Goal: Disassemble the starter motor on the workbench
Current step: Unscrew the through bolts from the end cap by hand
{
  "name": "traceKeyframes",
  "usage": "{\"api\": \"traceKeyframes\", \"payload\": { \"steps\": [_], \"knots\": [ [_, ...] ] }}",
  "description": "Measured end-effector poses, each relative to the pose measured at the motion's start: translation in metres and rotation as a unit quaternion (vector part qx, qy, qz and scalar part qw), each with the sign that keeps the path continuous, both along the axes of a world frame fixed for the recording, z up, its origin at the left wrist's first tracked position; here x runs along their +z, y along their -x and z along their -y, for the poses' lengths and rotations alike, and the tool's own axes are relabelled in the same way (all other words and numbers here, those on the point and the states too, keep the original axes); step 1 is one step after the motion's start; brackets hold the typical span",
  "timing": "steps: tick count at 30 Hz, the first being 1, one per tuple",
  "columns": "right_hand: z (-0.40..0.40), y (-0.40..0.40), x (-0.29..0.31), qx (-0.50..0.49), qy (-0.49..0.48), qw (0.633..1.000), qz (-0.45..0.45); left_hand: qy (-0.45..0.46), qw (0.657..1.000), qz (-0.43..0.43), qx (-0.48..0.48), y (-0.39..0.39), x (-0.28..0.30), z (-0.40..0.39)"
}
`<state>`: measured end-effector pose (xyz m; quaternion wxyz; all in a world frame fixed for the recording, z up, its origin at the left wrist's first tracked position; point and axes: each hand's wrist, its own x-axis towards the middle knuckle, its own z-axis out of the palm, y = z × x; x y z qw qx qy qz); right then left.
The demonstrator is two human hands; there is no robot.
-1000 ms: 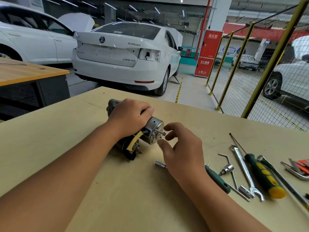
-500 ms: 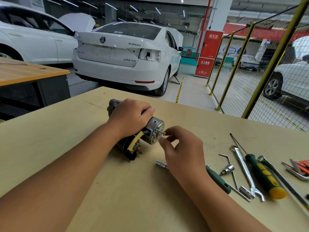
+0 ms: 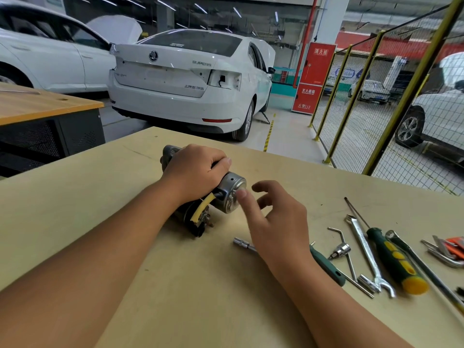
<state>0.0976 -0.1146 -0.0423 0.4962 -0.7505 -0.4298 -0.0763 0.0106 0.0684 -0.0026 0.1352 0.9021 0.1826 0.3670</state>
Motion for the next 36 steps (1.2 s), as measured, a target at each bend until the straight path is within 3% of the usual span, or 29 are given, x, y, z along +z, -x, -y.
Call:
{"api": "traceKeyframes", "payload": {
  "steps": [4,9,14,20,36],
  "knots": [
    [0.0018,-0.0036,-0.0027,0.012,0.061,0.998,0.003,-0.004,1.000,-0.002,-0.003,0.0002,-0.0006,0.0001],
    [-0.0015,-0.0012,-0.0004,0.010,-0.007,1.000,0.002,-0.004,1.000,-0.002,0.002,-0.0002,-0.0003,-0.0011],
    [-0.0025,-0.0018,-0.0038,0.027,0.023,0.999,0.015,-0.007,1.000,-0.001,0.002,-0.0003,-0.0003,-0.0011],
    [-0.0036,0.0002,-0.0043,0.046,-0.026,0.999,0.009,-0.005,1.000,-0.003,0.003,-0.0005,-0.0001,-0.0009],
    [-0.0034,0.0032,-0.0037,0.047,-0.023,0.998,0.026,-0.006,1.000,-0.002,0.001,0.0002,-0.0007,0.0000]
  ]
}}
